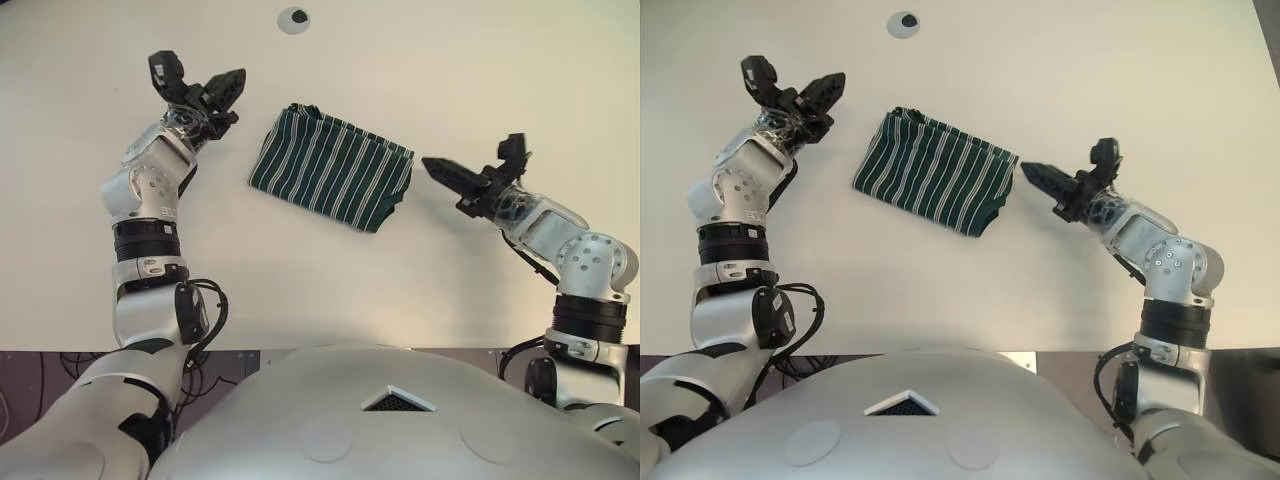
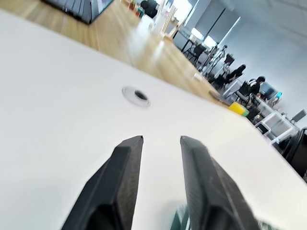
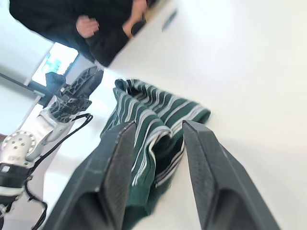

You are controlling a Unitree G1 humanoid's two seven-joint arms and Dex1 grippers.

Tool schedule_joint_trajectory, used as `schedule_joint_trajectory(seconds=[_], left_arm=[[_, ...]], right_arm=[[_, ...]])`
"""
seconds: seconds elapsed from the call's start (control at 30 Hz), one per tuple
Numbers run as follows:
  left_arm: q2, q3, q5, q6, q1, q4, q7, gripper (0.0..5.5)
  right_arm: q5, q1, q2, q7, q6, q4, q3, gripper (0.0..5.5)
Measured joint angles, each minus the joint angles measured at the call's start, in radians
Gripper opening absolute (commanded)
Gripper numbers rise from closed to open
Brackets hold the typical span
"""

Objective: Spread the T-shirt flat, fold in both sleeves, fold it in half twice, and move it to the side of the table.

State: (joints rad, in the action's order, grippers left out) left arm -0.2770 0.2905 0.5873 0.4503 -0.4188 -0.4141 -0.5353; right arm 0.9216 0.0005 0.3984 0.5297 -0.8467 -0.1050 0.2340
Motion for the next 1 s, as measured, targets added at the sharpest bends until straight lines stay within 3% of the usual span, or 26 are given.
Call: schedule_joint_trajectory(seconds=[0.13, 0.2, 0.3, 0.43, 0.53, 0.7, 0.83, 0.9, 1.0], left_arm=[[0.043, 0.004, -0.07, -0.194, 0.095, 0.078, 0.036, 0.46], [0.083, -0.028, -0.138, -0.296, 0.156, 0.093, 0.061, 0.08], [0.119, -0.062, -0.233, -0.463, 0.193, 0.099, 0.098, 0.0], [0.126, -0.047, -0.256, -0.606, 0.179, 0.066, 0.133, 0.0], [0.126, -0.044, -0.273, -0.661, 0.179, 0.034, 0.145, 0.0], [0.128, -0.05, -0.298, -0.703, 0.188, 0.028, 0.165, 0.0], [0.131, -0.056, -0.305, -0.707, 0.207, 0.043, 0.183, 0.0], [0.133, -0.064, -0.316, -0.707, 0.222, 0.061, 0.19, 0.0], [0.136, -0.08, -0.324, -0.707, 0.239, 0.089, 0.199, 0.0]], right_arm=[[-0.266, 0.05, -0.037, 0.008, 0.367, -0.125, -0.057, 0.77], [-0.408, 0.063, -0.051, 0.01, 0.525, -0.167, -0.156, 0.37], [-0.607, 0.039, -0.128, 0.01, 0.697, -0.16, -0.365, 0.04], [-0.753, -0.086, -0.276, 0.009, 0.827, 0.113, -0.554, 0.04], [-0.839, -0.17, -0.368, -0.014, 0.918, 0.338, -0.626, 0.04], [-0.932, -0.313, -0.435, -0.08, 1.048, 0.691, -0.633, 0.04], [-0.972, -0.385, -0.437, -0.19, 1.089, 0.824, -0.59, 0.04], [-0.96, -0.395, -0.419, -0.25, 1.077, 0.841, -0.519, 0.04], [-0.836, -0.391, -0.341, -0.31, 0.988, 0.831, -0.318, 0.04]])
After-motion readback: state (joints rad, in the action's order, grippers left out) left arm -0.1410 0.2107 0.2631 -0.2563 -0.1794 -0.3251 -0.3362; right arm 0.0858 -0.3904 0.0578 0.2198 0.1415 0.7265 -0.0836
